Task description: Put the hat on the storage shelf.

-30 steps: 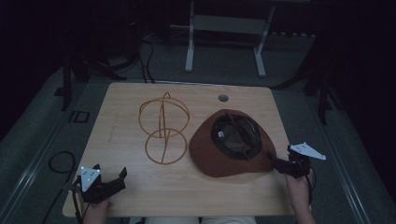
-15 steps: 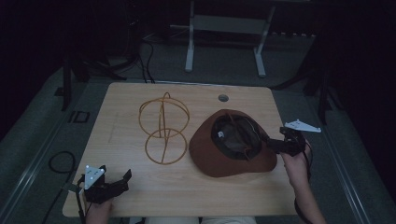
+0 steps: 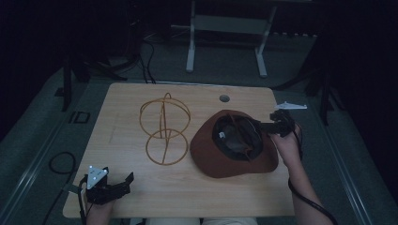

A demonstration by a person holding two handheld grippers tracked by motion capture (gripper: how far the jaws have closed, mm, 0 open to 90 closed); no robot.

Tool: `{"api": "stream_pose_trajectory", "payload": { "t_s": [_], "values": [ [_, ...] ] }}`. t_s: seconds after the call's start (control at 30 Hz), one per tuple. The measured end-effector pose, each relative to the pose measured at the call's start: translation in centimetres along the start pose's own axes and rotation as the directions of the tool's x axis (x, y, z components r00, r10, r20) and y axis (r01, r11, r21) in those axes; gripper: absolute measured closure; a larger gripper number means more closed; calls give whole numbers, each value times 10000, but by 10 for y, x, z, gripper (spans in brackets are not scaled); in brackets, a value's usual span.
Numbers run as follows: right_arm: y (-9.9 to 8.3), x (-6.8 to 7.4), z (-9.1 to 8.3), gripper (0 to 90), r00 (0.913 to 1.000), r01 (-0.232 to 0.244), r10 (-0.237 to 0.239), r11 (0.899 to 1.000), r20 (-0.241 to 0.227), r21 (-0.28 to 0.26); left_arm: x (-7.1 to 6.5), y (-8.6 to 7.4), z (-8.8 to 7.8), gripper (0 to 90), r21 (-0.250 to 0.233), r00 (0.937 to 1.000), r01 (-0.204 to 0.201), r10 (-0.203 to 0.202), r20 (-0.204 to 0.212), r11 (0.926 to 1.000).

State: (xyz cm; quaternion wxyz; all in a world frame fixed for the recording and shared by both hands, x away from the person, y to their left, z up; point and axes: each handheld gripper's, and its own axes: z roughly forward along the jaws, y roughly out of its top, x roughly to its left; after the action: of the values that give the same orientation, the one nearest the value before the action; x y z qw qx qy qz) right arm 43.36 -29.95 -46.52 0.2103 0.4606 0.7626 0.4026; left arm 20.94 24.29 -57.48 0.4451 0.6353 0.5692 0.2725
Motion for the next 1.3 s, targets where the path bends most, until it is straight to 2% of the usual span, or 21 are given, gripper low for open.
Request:
{"api": "stream_pose_trajectory", "payload": {
  "t_s": [0.13,0.17,0.23,0.4,0.43,0.5,0.53,0.7,0.77,0.8,0.83,0.87,0.93,0.97,1.0,1.03,1.13,1.17,1.23,1.27,1.3],
  "values": [
    [-1,3,22,140,9985,501,-521,9933,164,1041,-1,0,1,18,177,9995,-101,95,308,9998],
    [-1,3,22,140,9985,501,-521,9933,164,1041,-1,0,1,18,177,9995,-101,95,308,9998],
    [-2,2,40,200,9925,1029,-1119,9824,499,1561,-3,-1,1,18,240,9988,-267,257,412,9994],
    [0,2,55,243,9924,1053,-1150,9774,432,1831,-6,0,1,18,269,9975,-495,481,511,9984],
    [1,2,62,290,9911,1154,-1266,9720,422,2048,-6,0,1,18,287,9973,-572,558,479,9980],
    [1,2,66,297,9904,1207,-1324,9692,408,2145,-8,-1,3,18,405,9965,-699,679,482,9967],
    [0,4,74,321,9860,1447,-1605,9584,452,2459,-8,-1,3,18,527,9960,-754,727,522,9958],
    [-6,8,88,383,9759,1826,-2092,9388,624,2921,-11,-1,4,18,544,9949,-819,784,631,9952],
    [-10,9,92,498,9731,1893,-2207,9292,657,3173,-14,-1,6,18,631,9943,-861,818,688,9943],
    [-10,9,92,498,9731,1893,-2207,9292,657,3173,-14,-1,6,18,631,9943,-861,818,688,9943],
    [-14,11,95,625,9660,2009,-2423,9230,900,3281,-15,-1,6,18,667,9939,-819,765,791,9944],
    [-16,11,95,681,9563,2218,-2713,9162,1092,3337,-19,0,8,18,772,9920,-913,838,945,9928],
    [-17,12,95,735,9538,2221,-2755,9153,1200,3361,-23,0,9,28,733,9900,-1007,927,1064,9922],
    [-17,13,94,802,9513,2204,-2778,9159,1334,3354,-26,1,10,28,755,9880,-1141,1052,1134,9906],
    [-15,14,90,832,9474,2174,-2791,9204,1569,3248,-35,3,12,34,830,9823,-1358,1233,1407,9873],
    [-15,14,90,832,9474,2174,-2791,9204,1569,3248,-35,3,12,33,830,9823,-1358,1233,1407,9873],
    [-16,14,89,838,9495,2074,-2679,9264,1633,3142,-53,7,18,36,1005,9673,-1801,1576,1988,9785],
    [-16,14,89,838,9491,2098,-2702,9257,1620,3149,-53,7,18,42,1005,9673,-1801,1576,1988,9785],
    [-15,14,87,840,9514,2013,-2613,9281,1627,3133,-68,10,23,43,1142,9548,-2071,1754,2399,9716],
    [-15,14,87,840,9514,2013,-2613,9281,1627,3133,-68,10,23,43,1142,9548,-2071,1754,2399,9716],
    [-14,14,86,841,9545,1957,-2524,9321,1590,3046,-72,11,25,42,1180,9504,-2109,1754,2567,9703]
  ]
}}
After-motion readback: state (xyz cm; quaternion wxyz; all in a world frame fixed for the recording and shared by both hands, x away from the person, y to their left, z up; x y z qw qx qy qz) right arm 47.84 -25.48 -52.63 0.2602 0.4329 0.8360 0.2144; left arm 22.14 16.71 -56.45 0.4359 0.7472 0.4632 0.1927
